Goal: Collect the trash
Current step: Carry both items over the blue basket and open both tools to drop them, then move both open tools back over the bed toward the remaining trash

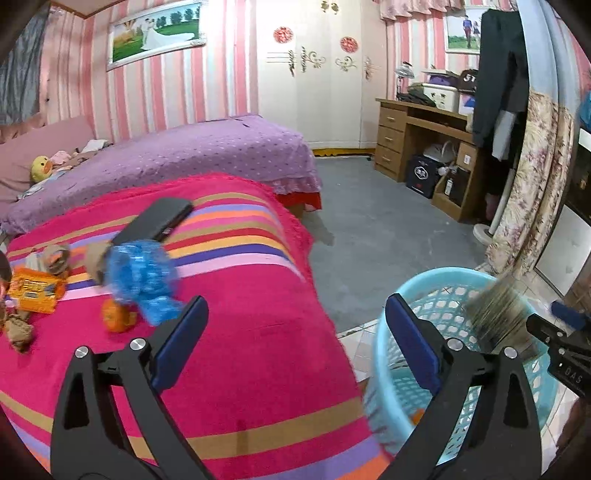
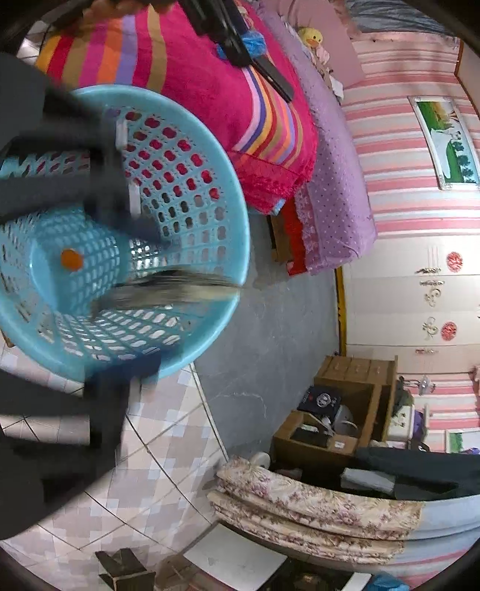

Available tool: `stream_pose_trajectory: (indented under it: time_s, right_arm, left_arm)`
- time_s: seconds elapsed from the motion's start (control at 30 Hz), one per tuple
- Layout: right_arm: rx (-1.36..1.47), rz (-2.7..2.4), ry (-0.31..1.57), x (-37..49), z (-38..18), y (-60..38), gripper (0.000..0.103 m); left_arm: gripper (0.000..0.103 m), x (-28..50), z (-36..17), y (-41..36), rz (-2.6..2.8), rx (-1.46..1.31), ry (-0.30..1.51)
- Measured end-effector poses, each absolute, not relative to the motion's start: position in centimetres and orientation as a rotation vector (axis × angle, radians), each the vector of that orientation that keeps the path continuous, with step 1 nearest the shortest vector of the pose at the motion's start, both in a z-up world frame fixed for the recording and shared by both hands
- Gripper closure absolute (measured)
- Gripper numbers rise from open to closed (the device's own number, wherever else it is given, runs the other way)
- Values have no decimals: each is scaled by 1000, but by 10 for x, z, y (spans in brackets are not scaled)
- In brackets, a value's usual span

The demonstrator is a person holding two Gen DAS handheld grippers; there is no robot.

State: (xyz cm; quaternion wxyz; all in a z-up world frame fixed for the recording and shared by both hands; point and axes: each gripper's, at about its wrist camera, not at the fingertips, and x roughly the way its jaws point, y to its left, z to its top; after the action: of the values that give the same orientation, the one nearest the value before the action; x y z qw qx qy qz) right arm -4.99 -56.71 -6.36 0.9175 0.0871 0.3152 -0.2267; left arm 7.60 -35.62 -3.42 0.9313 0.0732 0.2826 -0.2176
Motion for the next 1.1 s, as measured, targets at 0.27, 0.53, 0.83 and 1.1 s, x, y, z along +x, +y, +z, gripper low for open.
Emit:
stream_pose_trajectory:
  time_s: [0.27, 0.53, 0.83, 1.1]
  right_arm:
    - [154, -533, 551, -47, -27, -541, 11]
    - [81, -457, 481, -23, -1, -474, 7]
    - [6, -317, 502, 18, -6, -394, 7]
    - [-44, -225, 531, 54, -19, -335, 7]
  left_arm:
    - [6, 64, -10, -286, -393, 163, 523]
    - [6, 63, 14, -200, -304, 171, 474]
    - [6, 94, 6, -98, -168, 154, 511]
    - [6, 123, -14, -24, -101, 123, 587]
